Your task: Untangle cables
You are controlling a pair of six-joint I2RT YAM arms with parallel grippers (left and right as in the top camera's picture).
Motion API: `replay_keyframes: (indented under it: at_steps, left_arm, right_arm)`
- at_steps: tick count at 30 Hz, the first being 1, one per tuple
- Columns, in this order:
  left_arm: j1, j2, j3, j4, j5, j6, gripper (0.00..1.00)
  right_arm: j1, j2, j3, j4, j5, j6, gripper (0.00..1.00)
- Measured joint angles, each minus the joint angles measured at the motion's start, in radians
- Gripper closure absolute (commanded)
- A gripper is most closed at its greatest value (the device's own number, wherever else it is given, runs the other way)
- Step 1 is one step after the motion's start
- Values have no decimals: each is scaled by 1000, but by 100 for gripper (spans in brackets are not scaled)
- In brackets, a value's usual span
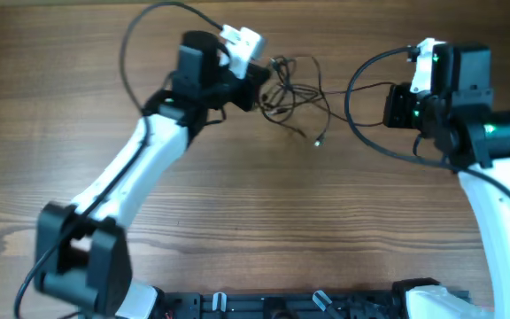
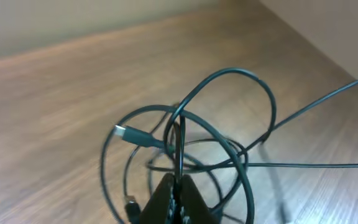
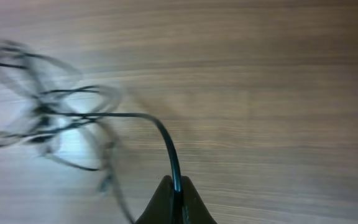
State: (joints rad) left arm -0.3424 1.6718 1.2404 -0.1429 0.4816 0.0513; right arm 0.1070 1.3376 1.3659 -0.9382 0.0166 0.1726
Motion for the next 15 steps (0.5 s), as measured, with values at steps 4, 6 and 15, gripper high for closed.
replay_keyframes:
  at_steps: [4, 6, 15]
  left_arm:
    - [101, -135, 0, -56, -18, 19, 96]
    - [166, -206, 0, -90, -20, 23, 96]
    - [496, -327, 0, -175, -68, 41, 96]
  right_arm:
    - [0, 153, 0, 26, 72, 39, 96]
    - [0, 217, 0, 55, 82, 56, 96]
    - [-172, 385, 0, 90, 89, 77, 96]
